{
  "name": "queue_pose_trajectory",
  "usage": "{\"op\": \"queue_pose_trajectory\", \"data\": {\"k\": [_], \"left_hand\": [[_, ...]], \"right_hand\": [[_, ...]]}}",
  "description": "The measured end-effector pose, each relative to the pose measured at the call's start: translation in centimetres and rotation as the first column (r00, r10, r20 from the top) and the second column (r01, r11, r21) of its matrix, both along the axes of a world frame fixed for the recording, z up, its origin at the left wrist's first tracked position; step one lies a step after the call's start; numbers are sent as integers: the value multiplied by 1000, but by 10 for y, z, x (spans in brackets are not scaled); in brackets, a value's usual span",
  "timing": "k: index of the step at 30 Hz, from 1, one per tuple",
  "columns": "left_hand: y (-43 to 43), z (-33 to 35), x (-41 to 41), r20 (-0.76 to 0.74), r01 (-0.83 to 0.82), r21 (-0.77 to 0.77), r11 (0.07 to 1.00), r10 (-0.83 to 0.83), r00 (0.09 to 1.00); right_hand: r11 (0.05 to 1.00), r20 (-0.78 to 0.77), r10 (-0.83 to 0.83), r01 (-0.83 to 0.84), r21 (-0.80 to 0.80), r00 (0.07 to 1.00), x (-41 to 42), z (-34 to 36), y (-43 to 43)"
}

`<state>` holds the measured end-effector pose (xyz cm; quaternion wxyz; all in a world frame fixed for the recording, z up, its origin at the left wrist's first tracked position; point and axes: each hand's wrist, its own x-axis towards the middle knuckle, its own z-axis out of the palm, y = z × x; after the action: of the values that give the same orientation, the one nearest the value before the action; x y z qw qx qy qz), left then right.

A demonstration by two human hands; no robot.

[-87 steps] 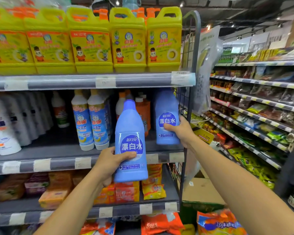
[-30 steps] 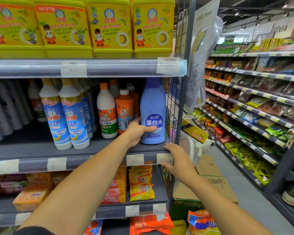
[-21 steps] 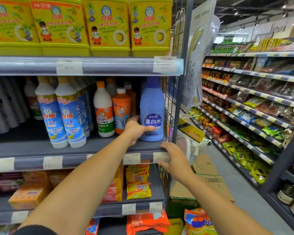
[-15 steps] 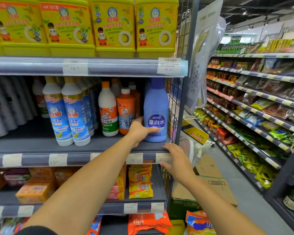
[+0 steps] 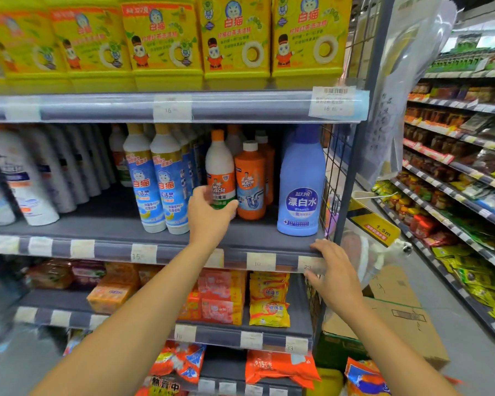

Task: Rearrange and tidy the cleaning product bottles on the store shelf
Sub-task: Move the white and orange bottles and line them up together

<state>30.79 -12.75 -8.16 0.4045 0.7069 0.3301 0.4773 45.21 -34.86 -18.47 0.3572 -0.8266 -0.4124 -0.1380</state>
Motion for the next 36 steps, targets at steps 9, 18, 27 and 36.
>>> {"op": "queue_pose_trajectory", "data": {"k": [9,18,27,36], "left_hand": [[55,0,33,-152,103,-160,982,-128,980],[64,-8,44,-140,92,-116,989,-108,984],[57,-2,8,-107,123,-55,991,-128,986],[36,15,-44,-147,311,-124,942,-328,933]], "right_hand": [[999,-26,-26,25,-37,999,-10,11,-2],[991,-9,-58,57,-119,998,-14,23,-3],[1000,76,-30,30,-7,997,-56,61,26],[972,-351,95,-11,235,932,-76,104,126]]}}
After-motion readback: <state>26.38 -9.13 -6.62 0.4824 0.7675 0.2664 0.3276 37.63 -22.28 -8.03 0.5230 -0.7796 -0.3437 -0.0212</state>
